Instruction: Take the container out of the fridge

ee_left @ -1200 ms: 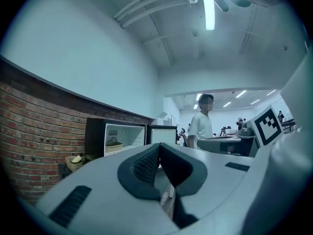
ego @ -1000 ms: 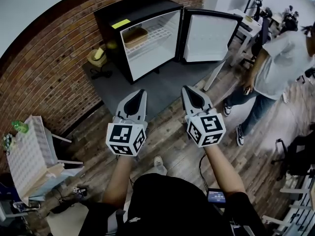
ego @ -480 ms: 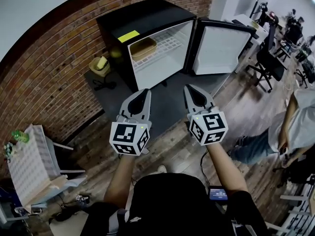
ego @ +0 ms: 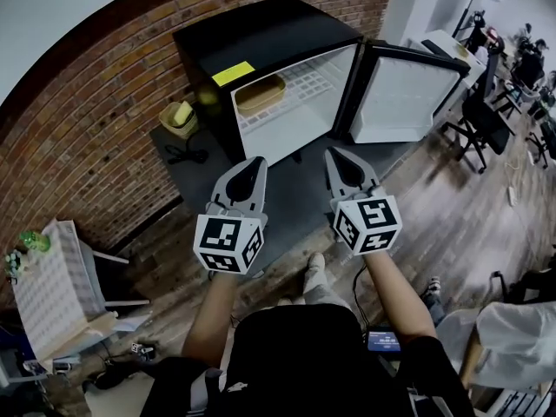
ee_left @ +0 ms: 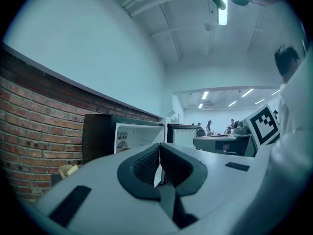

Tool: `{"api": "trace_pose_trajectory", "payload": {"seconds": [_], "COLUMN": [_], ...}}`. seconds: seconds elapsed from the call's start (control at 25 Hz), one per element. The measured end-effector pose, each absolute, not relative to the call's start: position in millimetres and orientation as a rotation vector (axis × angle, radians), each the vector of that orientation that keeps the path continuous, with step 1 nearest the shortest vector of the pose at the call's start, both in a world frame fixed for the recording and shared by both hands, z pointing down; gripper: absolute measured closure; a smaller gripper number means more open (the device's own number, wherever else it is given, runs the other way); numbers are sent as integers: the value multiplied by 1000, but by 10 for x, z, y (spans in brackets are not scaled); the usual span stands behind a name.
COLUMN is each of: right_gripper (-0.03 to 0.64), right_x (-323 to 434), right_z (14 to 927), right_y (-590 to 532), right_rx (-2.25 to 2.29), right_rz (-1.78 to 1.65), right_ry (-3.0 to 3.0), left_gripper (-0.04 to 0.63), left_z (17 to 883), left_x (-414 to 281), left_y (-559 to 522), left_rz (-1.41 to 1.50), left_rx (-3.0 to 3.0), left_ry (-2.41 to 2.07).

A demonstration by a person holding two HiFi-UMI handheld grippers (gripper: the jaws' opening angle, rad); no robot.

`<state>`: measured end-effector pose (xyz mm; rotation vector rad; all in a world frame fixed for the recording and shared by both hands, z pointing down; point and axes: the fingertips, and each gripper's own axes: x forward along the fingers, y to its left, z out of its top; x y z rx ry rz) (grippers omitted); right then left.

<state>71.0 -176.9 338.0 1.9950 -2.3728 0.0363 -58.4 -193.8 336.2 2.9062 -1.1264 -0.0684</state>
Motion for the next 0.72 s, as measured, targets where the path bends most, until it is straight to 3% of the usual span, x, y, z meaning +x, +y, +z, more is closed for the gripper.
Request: {"api": "trace_pose_trajectory", "payload": {"seconds": [0.72], "right_gripper": [579], "right_x": [1299], "right_z": [3514], "right_y": [-3006], "right_rx": [1833], "right_rz": [101], "right_ry": [-2489], "left_gripper": [580], "left_z": [3527], "left_x": [58], "left_y": [-3025], "left_rz": [32], "left_rx": [2834], "left_ry": [-1272]}}
